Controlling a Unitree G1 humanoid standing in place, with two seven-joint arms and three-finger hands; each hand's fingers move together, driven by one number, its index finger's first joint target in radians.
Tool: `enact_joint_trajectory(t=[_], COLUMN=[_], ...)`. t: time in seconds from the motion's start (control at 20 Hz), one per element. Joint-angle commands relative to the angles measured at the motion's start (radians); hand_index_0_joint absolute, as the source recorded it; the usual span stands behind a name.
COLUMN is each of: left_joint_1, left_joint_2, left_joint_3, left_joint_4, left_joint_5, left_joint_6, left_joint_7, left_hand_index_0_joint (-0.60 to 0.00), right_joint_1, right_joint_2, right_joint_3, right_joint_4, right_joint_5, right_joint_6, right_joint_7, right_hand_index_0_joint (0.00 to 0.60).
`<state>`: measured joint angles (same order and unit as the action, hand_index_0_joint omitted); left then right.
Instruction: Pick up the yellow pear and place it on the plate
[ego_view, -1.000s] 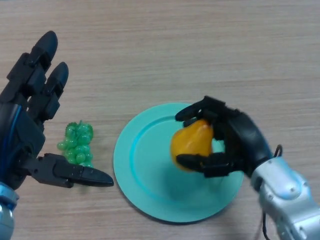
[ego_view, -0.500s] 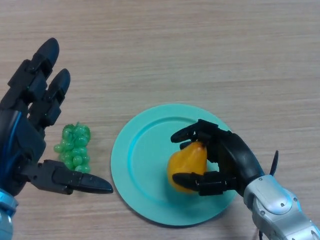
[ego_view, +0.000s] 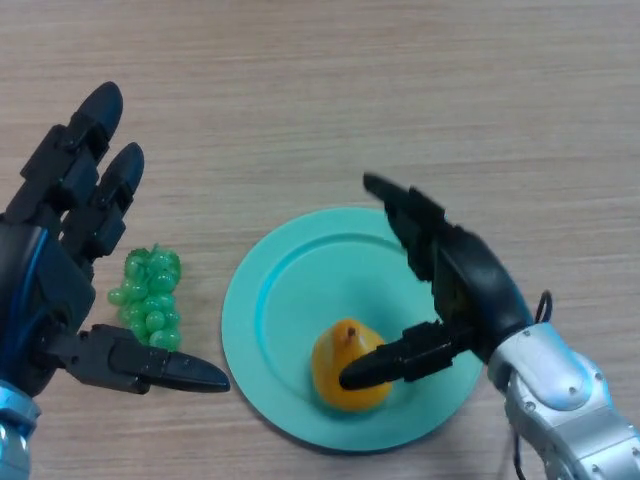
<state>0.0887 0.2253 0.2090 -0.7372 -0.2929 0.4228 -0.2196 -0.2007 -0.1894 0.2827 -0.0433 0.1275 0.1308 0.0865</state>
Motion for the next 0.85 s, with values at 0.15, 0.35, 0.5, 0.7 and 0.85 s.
enact_joint_trajectory(t=[0.15, 0.35, 0.5, 0.7, 0.85], left_joint_1=[-0.015, -0.030, -0.047, -0.063, -0.083], left_joint_2=[0.018, 0.036, 0.048, 0.044, 0.062], left_joint_3=[0.051, 0.057, 0.070, 0.057, 0.056], left_joint_4=[-0.042, -0.054, -0.071, -0.037, -0.032], left_joint_5=[-0.031, -0.024, -0.023, -0.005, 0.004], left_joint_6=[-0.177, -0.135, -0.047, -0.076, -0.050], left_joint_7=[-0.002, -0.004, -0.028, -0.037, -0.034], left_hand_index_0_joint=[0.000, 0.000, 0.000, 0.000, 0.000], right_joint_1=[0.014, 0.099, 0.171, 0.228, 0.242], right_joint_2=[-0.001, -0.036, -0.068, -0.066, -0.064], right_joint_3=[-0.168, -0.312, -0.403, -0.486, -0.485], right_joint_4=[-0.300, -0.540, -0.627, -0.673, -0.687], right_joint_5=[0.027, 0.101, 0.142, 0.142, 0.123], right_joint_6=[0.051, 0.190, 0.213, 0.171, 0.148], right_joint_7=[0.097, 0.136, 0.133, 0.119, 0.115], right_hand_index_0_joint=[0.000, 0.000, 0.000, 0.000, 0.000])
